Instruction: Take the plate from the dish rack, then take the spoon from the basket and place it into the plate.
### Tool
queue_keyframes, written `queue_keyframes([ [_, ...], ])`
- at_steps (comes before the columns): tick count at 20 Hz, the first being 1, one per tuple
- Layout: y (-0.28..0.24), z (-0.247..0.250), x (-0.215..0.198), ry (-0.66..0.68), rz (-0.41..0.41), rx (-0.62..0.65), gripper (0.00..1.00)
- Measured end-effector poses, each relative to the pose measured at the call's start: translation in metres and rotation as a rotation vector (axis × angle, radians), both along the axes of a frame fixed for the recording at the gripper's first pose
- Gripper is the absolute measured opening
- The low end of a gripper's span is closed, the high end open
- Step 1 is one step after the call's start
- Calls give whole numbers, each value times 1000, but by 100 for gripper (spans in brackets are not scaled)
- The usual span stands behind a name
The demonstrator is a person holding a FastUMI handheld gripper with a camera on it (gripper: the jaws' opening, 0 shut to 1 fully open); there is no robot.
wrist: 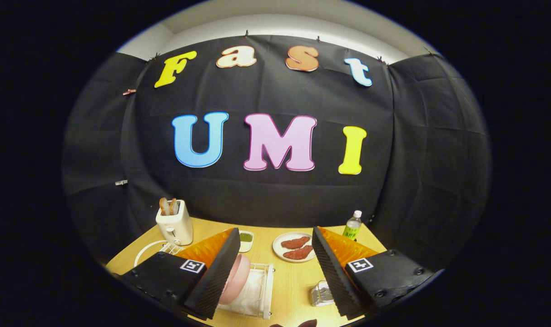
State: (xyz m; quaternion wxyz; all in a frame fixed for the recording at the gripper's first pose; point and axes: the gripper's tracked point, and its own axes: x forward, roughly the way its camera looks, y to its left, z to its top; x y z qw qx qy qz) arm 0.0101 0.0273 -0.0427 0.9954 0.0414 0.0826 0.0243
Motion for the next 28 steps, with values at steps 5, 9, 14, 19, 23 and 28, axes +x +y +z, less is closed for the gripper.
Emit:
queue_keyframes([
  [5, 33, -51, 7, 228, 41, 73, 97],
  [9, 61, -93, 17, 395, 53, 122, 100],
  [14, 79, -146, 29, 540, 14, 143, 99],
  [19, 87, -192, 39, 655, -39, 170, 76],
  [23, 85, -212, 36, 715, -96, 134, 44],
  [28, 84, -205, 41, 711, -131, 70, 30],
])
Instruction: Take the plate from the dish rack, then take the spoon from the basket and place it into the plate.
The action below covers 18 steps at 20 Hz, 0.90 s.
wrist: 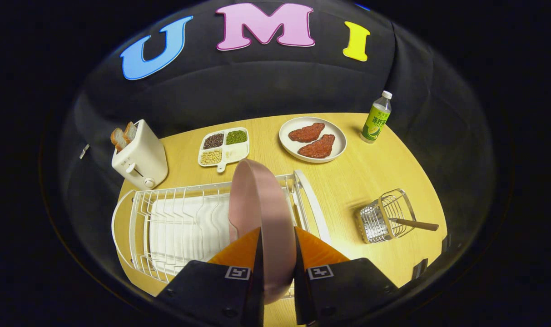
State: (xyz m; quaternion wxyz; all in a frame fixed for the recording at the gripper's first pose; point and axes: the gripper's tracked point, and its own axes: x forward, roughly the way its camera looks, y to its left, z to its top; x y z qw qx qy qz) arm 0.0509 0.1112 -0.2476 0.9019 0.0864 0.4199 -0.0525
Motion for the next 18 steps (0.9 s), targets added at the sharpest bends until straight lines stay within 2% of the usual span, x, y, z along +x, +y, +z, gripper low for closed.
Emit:
queue_keyframes([
  [6, -2, 29, 11, -46, 56, -127, 29],
  [8, -6, 35, 11, -57, 53, -146, 29],
  [13, -14, 56, 1, -89, 10, -24, 29],
  [18, -23, 78, -32, -81, -2, 157, 29],
])
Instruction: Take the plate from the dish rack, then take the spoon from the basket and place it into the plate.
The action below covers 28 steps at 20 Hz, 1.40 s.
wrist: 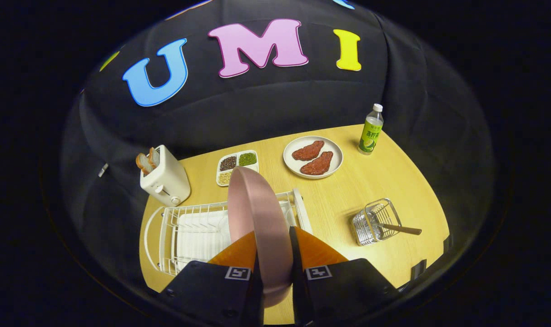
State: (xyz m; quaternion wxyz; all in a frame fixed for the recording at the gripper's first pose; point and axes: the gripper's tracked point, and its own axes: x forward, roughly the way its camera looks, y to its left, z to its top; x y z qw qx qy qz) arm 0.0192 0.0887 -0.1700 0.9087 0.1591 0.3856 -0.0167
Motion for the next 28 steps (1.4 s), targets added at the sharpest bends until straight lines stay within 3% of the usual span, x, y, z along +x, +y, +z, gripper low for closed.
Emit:
queue_keyframes([
  [8, -15, -16, -89, 142, 47, 232, 29],
  [16, -5, -83, -187, 334, 111, 343, 29],
  [28, 39, -161, -182, 389, 162, 332, 29],
])
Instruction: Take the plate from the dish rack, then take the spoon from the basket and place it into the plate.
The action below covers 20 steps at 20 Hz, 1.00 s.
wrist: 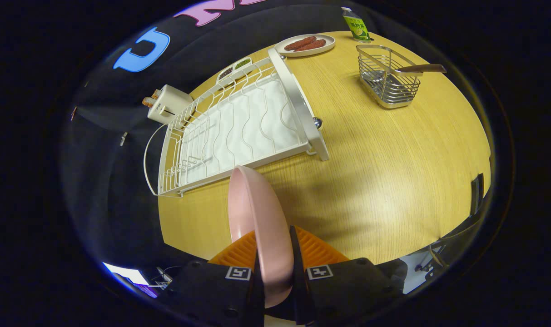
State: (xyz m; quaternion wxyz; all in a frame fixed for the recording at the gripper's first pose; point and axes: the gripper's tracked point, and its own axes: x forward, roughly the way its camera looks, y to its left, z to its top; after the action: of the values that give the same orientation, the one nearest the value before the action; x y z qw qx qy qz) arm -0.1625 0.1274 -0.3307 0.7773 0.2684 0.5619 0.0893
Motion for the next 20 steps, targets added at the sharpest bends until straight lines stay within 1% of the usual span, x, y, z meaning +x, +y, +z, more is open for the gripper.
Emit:
queue_keyframes([
  [3, 1, -3, 3, -5, -9, 1, 31],
  [7, -24, -10, 7, -14, -36, -58, 34],
  [8, -30, -11, 8, -16, -48, -63, 39],
  [11, -42, -9, 12, -29, -63, -59, 40],
  [12, -47, -7, 12, -41, -57, -68, 46],
  [13, -53, -5, 12, -59, -48, -79, 48],
  [16, -67, 8, 15, -123, -33, -94, 60],
  [17, -72, 14, 18, -152, -30, -98, 63],
  [18, -77, 20, 20, -182, -27, -105, 68],
  [20, -88, 31, 25, -242, -17, -127, 76],
])
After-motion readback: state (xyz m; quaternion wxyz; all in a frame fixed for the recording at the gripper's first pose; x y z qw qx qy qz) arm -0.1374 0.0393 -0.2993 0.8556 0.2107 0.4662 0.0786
